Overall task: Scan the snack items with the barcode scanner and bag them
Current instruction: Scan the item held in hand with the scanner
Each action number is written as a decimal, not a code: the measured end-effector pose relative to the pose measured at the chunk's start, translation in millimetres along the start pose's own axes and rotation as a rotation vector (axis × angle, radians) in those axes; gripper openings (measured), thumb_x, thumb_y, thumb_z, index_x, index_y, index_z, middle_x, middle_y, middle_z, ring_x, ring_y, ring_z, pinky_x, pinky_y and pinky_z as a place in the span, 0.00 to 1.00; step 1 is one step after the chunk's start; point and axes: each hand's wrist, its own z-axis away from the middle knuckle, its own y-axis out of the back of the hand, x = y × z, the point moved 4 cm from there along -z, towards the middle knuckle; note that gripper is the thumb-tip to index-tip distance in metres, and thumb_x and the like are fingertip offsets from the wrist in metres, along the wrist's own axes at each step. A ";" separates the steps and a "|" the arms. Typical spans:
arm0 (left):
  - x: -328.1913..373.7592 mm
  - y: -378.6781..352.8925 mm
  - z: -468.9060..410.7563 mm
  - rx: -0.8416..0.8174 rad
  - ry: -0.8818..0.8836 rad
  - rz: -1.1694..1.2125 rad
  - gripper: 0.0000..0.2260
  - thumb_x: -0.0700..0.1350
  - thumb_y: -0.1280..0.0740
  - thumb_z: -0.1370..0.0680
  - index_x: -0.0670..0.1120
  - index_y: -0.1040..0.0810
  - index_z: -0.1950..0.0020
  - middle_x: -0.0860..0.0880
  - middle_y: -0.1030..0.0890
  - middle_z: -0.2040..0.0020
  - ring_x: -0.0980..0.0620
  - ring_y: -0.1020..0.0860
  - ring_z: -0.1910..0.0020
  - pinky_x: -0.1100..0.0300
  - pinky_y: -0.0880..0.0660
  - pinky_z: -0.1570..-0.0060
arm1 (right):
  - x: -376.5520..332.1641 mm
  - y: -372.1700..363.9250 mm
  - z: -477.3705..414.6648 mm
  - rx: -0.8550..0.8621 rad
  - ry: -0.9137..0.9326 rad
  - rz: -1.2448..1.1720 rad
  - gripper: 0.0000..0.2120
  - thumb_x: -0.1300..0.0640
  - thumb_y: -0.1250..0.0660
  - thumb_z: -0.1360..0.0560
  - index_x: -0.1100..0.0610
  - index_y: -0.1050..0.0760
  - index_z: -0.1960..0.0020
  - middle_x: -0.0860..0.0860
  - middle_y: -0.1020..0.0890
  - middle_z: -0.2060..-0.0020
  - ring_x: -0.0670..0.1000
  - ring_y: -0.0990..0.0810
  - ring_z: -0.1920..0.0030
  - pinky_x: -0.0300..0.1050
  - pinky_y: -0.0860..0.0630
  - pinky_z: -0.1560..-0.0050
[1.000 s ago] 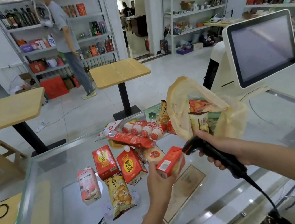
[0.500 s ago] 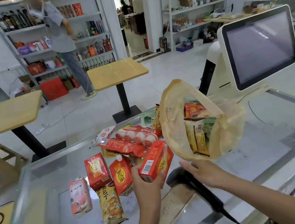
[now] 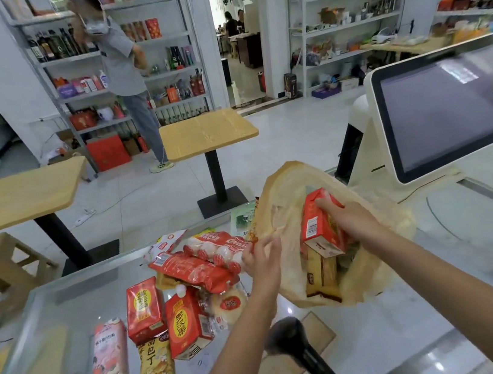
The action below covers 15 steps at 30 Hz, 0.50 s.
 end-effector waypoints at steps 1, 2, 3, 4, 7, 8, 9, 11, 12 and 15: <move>-5.5 -2.4 -7.5 0.083 0.056 -0.075 0.22 0.58 0.34 0.25 0.52 0.31 0.34 0.49 0.40 0.29 0.46 0.40 0.30 0.45 0.36 0.33 | -3.4 7.6 -7.5 0.046 0.029 0.070 0.26 0.35 0.38 0.27 0.55 0.22 0.43 0.53 0.16 0.54 0.54 0.17 0.54 0.54 0.22 0.44; -10.6 -6.3 -13.1 0.120 0.119 -0.088 0.24 0.54 0.32 0.25 0.50 0.33 0.33 0.46 0.37 0.30 0.44 0.38 0.31 0.44 0.35 0.33 | -7.8 14.3 -14.1 0.083 0.055 0.142 0.27 0.35 0.39 0.27 0.57 0.21 0.45 0.56 0.15 0.54 0.56 0.17 0.54 0.56 0.22 0.45; -14.0 -11.8 -16.8 0.121 0.178 -0.044 0.25 0.49 0.30 0.25 0.47 0.35 0.32 0.44 0.33 0.32 0.42 0.34 0.33 0.43 0.32 0.35 | -11.8 19.5 -20.5 0.106 0.072 0.227 0.28 0.35 0.39 0.26 0.59 0.20 0.46 0.58 0.15 0.54 0.57 0.17 0.54 0.56 0.21 0.46; -13.2 -17.4 -16.7 0.106 0.224 0.021 0.25 0.45 0.31 0.25 0.44 0.36 0.31 0.43 0.29 0.34 0.41 0.30 0.36 0.44 0.29 0.38 | -16.3 22.4 -24.8 0.105 0.077 0.333 0.30 0.35 0.41 0.25 0.62 0.20 0.49 0.58 0.15 0.57 0.58 0.17 0.56 0.54 0.21 0.49; -1.2 -26.9 -13.0 0.099 0.296 0.206 0.10 0.34 0.40 0.23 0.39 0.28 0.42 0.42 0.22 0.47 0.44 0.24 0.51 0.54 0.24 0.56 | -18.8 24.5 -36.3 0.081 0.130 0.670 0.33 0.34 0.49 0.22 0.60 0.23 0.65 0.53 0.22 0.70 0.55 0.20 0.62 0.46 0.29 0.63; 5.8 -27.8 -12.6 0.102 0.303 0.300 0.08 0.32 0.43 0.22 0.39 0.26 0.49 0.42 0.22 0.54 0.46 0.24 0.57 0.57 0.26 0.62 | -19.5 28.6 -36.6 0.144 0.198 0.767 0.33 0.34 0.48 0.22 0.60 0.23 0.65 0.53 0.23 0.69 0.56 0.21 0.60 0.45 0.30 0.64; 14.3 -27.8 -12.3 0.093 0.305 0.412 0.10 0.32 0.45 0.22 0.39 0.25 0.54 0.42 0.23 0.58 0.47 0.24 0.61 0.58 0.27 0.65 | -19.4 35.6 -34.5 0.263 0.310 0.836 0.30 0.36 0.46 0.22 0.61 0.21 0.60 0.54 0.22 0.64 0.56 0.21 0.57 0.46 0.29 0.62; 30.7 -27.4 -12.5 0.040 0.331 0.670 0.10 0.31 0.45 0.22 0.38 0.25 0.53 0.41 0.22 0.59 0.45 0.23 0.61 0.55 0.24 0.67 | -13.4 49.5 -14.7 0.534 0.645 0.813 0.20 0.44 0.36 0.24 0.61 0.21 0.49 0.56 0.21 0.52 0.57 0.22 0.50 0.50 0.25 0.53; 37.6 -26.7 -13.1 0.013 0.347 0.753 0.10 0.32 0.45 0.22 0.37 0.25 0.51 0.40 0.21 0.56 0.44 0.22 0.60 0.53 0.22 0.66 | -8.1 54.9 2.3 0.654 0.781 0.763 0.19 0.47 0.32 0.26 0.62 0.23 0.45 0.57 0.22 0.49 0.59 0.24 0.48 0.53 0.25 0.48; 55.3 -26.6 -14.9 -0.033 0.373 0.836 0.10 0.36 0.44 0.20 0.37 0.25 0.44 0.38 0.21 0.52 0.41 0.22 0.56 0.49 0.26 0.65 | 45.3 74.6 12.9 0.684 0.481 0.556 0.32 0.43 0.26 0.33 0.63 0.28 0.38 0.58 0.24 0.46 0.60 0.27 0.44 0.52 0.32 0.42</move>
